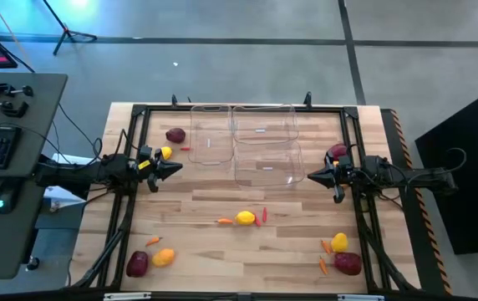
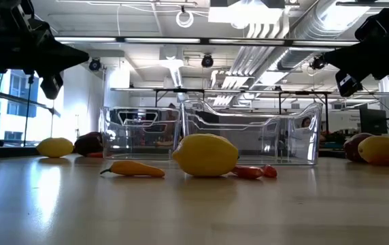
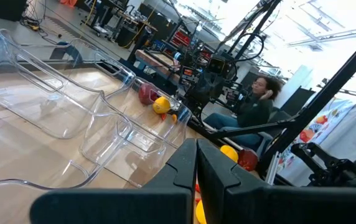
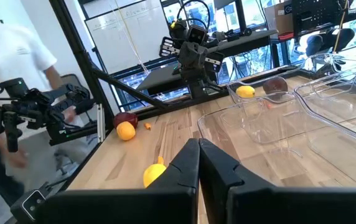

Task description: Sort produce into baskets

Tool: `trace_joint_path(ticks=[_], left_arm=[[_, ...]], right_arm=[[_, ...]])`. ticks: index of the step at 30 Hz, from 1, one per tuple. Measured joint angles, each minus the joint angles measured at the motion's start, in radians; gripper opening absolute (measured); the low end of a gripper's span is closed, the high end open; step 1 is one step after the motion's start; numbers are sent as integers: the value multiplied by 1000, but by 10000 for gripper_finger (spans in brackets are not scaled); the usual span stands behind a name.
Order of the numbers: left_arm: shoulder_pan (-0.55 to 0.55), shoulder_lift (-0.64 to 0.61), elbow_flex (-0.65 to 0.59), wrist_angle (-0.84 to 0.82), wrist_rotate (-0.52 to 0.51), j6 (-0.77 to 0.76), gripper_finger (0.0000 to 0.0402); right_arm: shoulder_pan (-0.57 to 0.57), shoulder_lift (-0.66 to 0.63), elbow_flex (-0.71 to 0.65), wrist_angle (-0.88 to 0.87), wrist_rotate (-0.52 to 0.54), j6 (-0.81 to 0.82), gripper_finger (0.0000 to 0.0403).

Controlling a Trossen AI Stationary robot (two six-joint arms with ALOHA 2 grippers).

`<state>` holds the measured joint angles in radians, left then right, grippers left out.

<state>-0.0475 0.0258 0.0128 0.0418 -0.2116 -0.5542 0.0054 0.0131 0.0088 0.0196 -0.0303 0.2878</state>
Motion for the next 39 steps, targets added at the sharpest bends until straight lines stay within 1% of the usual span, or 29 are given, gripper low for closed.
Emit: trace_joint_path(ticks=[36, 37, 39], left_arm=[[0, 0, 0, 0, 0, 0, 0], [0, 0, 0, 0, 0, 0, 0], [0, 0, 0, 0, 0, -1, 0]], right_arm=[[0, 0, 0, 0, 0, 0, 0], [-1, 0, 0, 0, 22, -4, 0], [-6, 0, 0, 7, 102, -24, 0]])
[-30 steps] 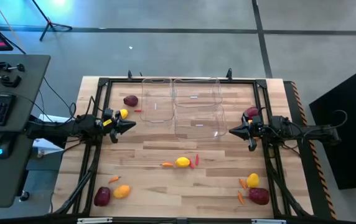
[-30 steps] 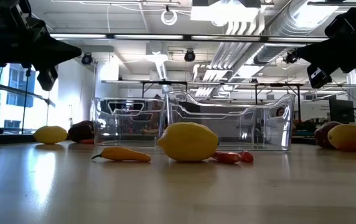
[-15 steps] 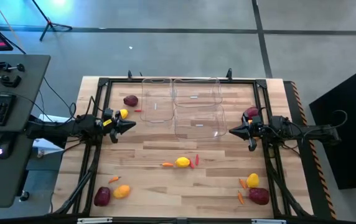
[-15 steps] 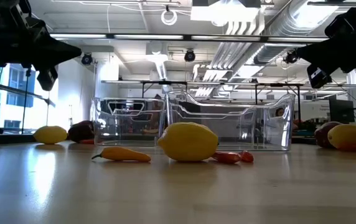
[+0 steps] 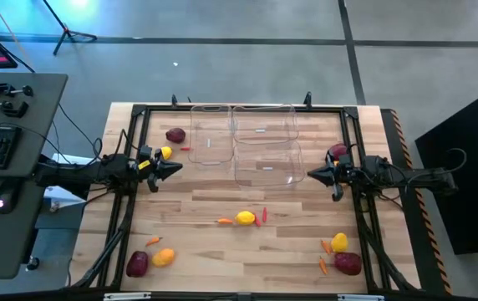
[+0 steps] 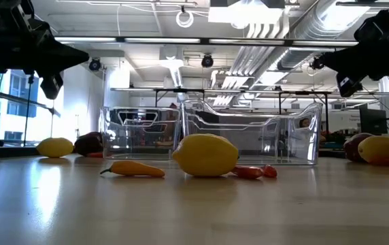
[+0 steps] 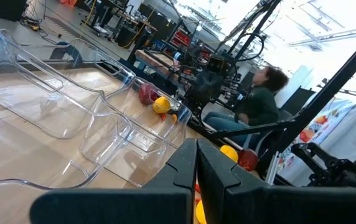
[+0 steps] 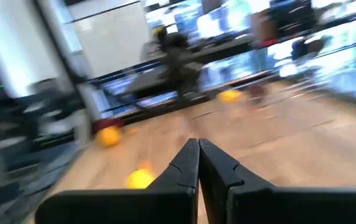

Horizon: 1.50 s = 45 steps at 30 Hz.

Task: Sort produce into baskets
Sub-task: Put the lemon into the top right transparent bin

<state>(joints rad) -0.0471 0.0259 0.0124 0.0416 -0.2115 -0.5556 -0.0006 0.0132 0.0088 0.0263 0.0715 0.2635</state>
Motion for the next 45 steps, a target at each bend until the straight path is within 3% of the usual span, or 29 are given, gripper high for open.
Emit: trace_joint_path(ticks=[3, 7, 9, 12, 16, 19, 22, 26, 28, 33, 40, 45], left_arm=[[0, 0, 0, 0, 0, 1, 0], [0, 0, 0, 0, 0, 1, 0], [0, 0, 0, 0, 0, 0, 0], [0, 0, 0, 0, 0, 0, 0], [0, 0, 0, 1, 0, 1, 0], [0, 0, 0, 0, 0, 2, 0], [0, 0, 0, 0, 0, 1, 0], [0, 0, 0, 0, 0, 1, 0], [0, 0, 0, 0, 0, 1, 0], [0, 0, 0, 0, 0, 0, 0], [0, 0, 0, 0, 0, 2, 0], [0, 0, 0, 0, 0, 1, 0]], right_arm=[[0, 0, 0, 63, 82, 118, 0], [0, -1, 2, 340, 313, 609, 0], [0, 0, 14, 433, 448, 752, 0], [-16, 7, 68, 494, 515, 633, 0], [-80, 95, 234, 412, 517, 403, 0], [-121, 194, 416, 247, 482, 242, 0], [-154, 324, 591, -102, 464, 170, 0], [-204, 525, 765, -528, 456, 292, 0], [-230, 625, 821, -679, 400, 344, 0], [-271, 828, 878, -882, 237, 436, 0], [-329, 1005, 893, -1178, 201, 707, 5], [-349, 1037, 892, -1286, 125, 767, 65]])
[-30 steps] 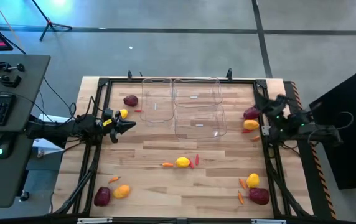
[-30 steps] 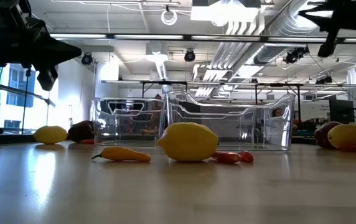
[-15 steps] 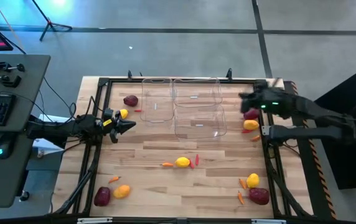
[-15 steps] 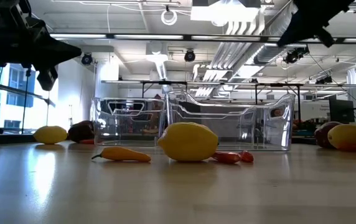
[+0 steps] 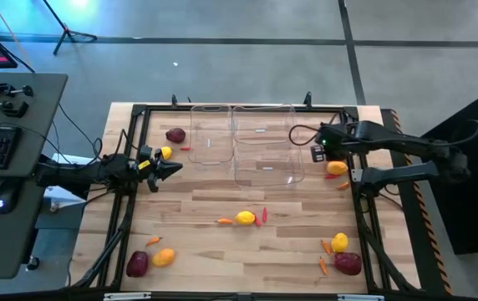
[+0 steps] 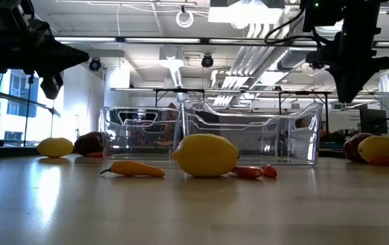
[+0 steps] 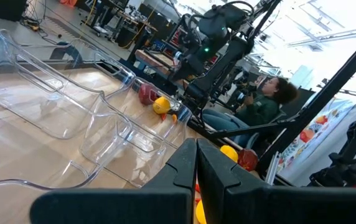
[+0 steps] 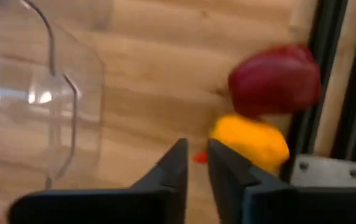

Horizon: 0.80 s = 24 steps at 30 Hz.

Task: Sort produce into baskets
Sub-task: Put the lemon into the top right transparent bin

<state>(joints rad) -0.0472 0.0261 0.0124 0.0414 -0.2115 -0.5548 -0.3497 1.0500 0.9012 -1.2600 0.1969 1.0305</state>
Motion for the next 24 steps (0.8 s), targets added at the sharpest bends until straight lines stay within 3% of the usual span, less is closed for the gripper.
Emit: trace_joint_path(ticks=[7, 11, 17, 24], left_arm=[[0, 0, 0, 0, 0, 1, 0], [0, 0, 0, 0, 0, 0, 0], [0, 0, 0, 0, 0, 0, 0], [0, 0, 0, 0, 0, 1, 0]], right_arm=[[-42, 21, 0, -107, -83, -130, 203], [-117, 64, 0, -101, -101, -276, 256], [-227, 176, 0, -101, -141, -512, 278], [-248, 278, 0, -86, -141, -716, 278]])
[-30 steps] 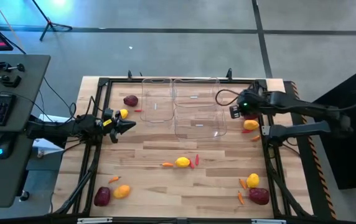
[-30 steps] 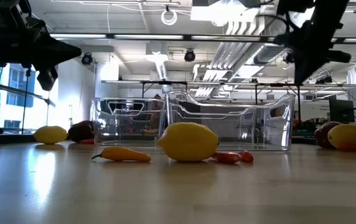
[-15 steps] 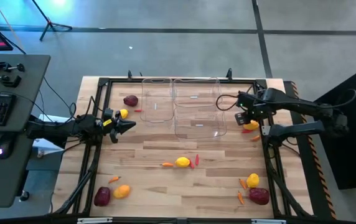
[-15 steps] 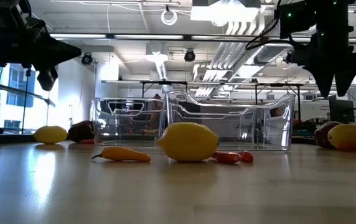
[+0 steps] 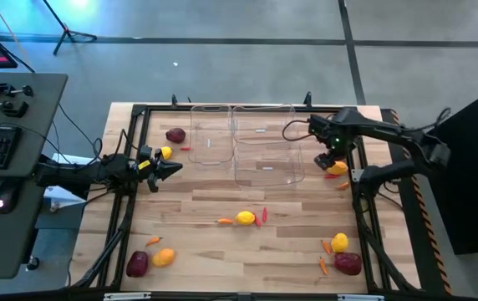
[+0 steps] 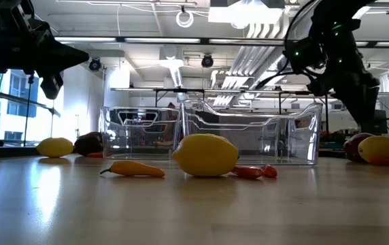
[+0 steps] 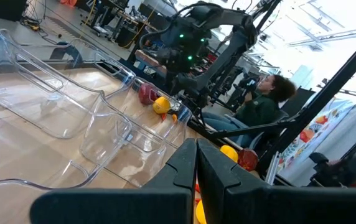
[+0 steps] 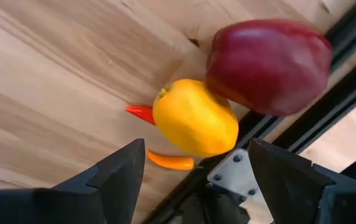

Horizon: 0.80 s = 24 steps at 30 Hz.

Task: Sort produce into baskets
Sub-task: Put the lemon into the top right transparent bin

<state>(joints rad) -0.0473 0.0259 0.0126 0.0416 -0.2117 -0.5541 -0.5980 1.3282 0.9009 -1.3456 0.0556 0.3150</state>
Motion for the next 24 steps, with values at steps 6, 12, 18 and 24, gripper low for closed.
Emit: trace_joint_path(ticks=[6, 12, 18, 24], left_arm=[[0, 0, 0, 0, 0, -1, 0], [0, 0, 0, 0, 0, 0, 0], [0, 0, 0, 0, 0, -1, 0], [0, 0, 0, 0, 0, -1, 0]], right_arm=[[0, 105, -1, 14, 32, -99, 277], [-5, 175, -1, 24, 41, -176, 277], [-24, 175, -7, 29, 14, -207, 277], [-23, 155, -102, 31, -47, -206, 277]])
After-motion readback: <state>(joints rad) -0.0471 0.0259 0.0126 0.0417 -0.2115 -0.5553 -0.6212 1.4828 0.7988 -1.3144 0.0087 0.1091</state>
